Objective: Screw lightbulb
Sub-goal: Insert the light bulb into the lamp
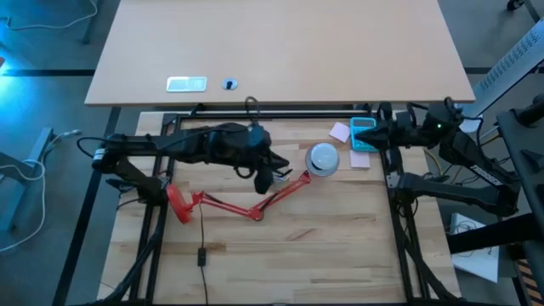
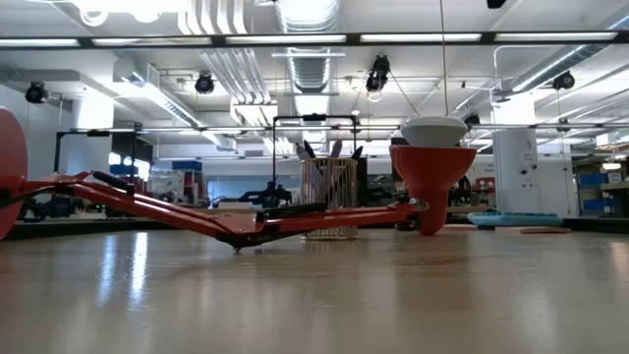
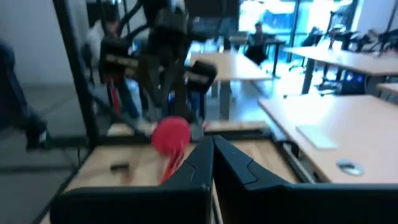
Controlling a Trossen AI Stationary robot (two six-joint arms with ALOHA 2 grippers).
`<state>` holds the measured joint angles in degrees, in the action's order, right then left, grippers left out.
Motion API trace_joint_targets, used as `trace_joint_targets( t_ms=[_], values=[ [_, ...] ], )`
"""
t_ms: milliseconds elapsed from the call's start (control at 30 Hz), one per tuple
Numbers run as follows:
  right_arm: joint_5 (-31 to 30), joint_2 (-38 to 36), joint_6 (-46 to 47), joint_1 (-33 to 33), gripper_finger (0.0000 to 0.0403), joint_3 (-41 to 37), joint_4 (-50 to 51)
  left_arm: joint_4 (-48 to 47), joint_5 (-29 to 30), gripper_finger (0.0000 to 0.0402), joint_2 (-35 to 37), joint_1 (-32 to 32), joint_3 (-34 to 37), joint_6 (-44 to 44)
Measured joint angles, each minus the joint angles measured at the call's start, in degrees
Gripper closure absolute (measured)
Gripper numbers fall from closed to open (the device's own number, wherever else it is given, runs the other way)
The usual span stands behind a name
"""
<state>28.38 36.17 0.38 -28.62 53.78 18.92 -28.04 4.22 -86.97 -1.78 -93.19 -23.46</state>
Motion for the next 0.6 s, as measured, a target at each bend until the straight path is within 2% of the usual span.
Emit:
trace_joint_targets(
  t_ms=[133,400,467,600],
  values=[
    [0.1,1.9,1.9,0.0,0.0403,0.0,-7.9,-0.4,1.4,0.0401,2.6,0.1,0.0,-4.6],
    [0.5,6.7,-6.0,0.0,0.0403,-0.1,-12.7,-6.3,1.4,0.0401,6.7,0.1,0.0,-2.5],
    [0.7,7.8,-6.2,0.1,0.0403,-0.2,-13.7,-6.2,1.4,0.0401,8.1,-0.1,0.0,-0.1],
    [0.1,8.8,-3.0,2.1,0.0403,-0.3,-16.1,-4.2,1.5,0.0402,10.6,-1.4,0.2,10.9]
  ],
)
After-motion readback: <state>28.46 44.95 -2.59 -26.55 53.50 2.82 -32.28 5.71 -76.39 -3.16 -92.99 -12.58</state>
